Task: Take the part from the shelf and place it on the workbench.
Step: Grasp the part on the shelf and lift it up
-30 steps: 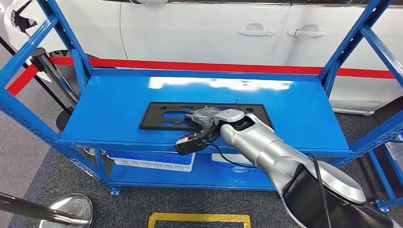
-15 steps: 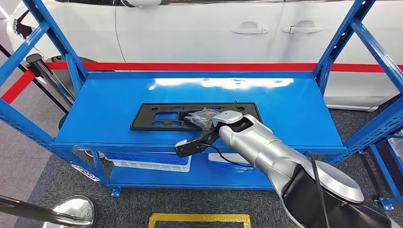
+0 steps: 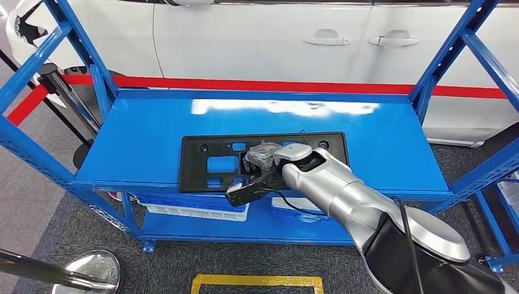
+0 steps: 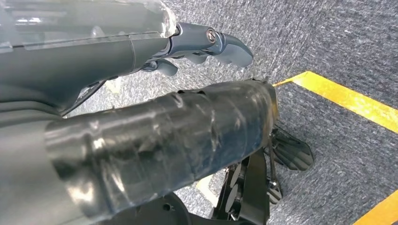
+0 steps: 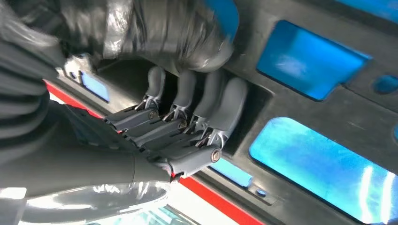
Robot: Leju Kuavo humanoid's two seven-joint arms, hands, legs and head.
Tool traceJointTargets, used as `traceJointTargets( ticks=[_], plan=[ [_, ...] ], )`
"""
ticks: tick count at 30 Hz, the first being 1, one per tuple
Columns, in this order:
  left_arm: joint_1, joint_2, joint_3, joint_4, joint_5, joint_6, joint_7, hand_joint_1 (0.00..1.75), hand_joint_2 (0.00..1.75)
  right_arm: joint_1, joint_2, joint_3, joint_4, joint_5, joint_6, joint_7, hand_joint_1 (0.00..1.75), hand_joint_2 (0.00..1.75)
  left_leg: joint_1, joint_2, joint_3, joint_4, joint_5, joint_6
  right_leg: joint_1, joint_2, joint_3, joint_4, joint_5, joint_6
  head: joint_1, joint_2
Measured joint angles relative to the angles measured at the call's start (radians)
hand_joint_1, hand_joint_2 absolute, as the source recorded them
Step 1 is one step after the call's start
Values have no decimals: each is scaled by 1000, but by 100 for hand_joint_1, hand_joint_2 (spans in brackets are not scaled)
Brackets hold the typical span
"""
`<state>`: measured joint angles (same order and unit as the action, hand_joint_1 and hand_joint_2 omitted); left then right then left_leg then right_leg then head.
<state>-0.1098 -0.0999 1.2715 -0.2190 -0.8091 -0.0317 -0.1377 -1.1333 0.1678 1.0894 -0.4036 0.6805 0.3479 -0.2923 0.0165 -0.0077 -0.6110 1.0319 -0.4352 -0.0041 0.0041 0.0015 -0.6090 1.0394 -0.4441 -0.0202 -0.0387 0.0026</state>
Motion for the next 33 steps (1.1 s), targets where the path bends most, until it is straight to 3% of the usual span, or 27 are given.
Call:
traceJointTargets(
  ticks=[9, 10, 12, 13, 14, 16, 33],
  plan=[
    [0, 0, 0, 0, 0, -1, 0, 0, 0, -1, 0, 8, 1, -6, 2, -4, 161, 175, -2, 0, 1, 0, 0, 0, -1, 0, 0, 0, 0, 1, 0, 0],
    [0, 0, 0, 0, 0, -1, 0, 0, 0, -1, 0, 9, 1, -7, 3, -5, 148, 175, -1, 0, 1, 0, 0, 0, -1, 0, 0, 0, 0, 1, 0, 0],
    [0, 0, 0, 0, 0, -1, 0, 0, 0, -1, 0, 13, 2, -9, 2, -9, 67, 175, -1, 0, 1, -1, 0, 0, -1, 0, -1, 0, 0, 1, 0, 0],
    [0, 0, 0, 0, 0, -1, 0, 0, 0, -1, 0, 15, 2, -10, 2, -10, 28, 131, -1, 0, 2, -1, 0, 0, 0, 0, -1, 0, 0, 1, 0, 0],
    [0, 0, 0, 0, 0, -1, 0, 0, 0, -1, 0, 18, 2, -11, 1, -10, 0, 87, 0, 0, 2, -2, 0, 0, 0, 1, -1, 0, 0, 1, 0, 0],
    [0, 0, 0, 0, 0, -1, 0, 0, 0, -1, -1, 21, 2, -15, -1, -12, 0, 0, 0, 1, 3, -2, 0, 0, 0, 1, 0, 0, 0, 1, 0, 0],
    [0, 0, 0, 0, -6, -1, 0, 0, 0, -51, -3, 23, -10, -66, 4, -22, 0, 0, 0, 1, 3, -3, 1, 0, 0, 1, 0, 1, 0, 1, 0, 0]
  ],
)
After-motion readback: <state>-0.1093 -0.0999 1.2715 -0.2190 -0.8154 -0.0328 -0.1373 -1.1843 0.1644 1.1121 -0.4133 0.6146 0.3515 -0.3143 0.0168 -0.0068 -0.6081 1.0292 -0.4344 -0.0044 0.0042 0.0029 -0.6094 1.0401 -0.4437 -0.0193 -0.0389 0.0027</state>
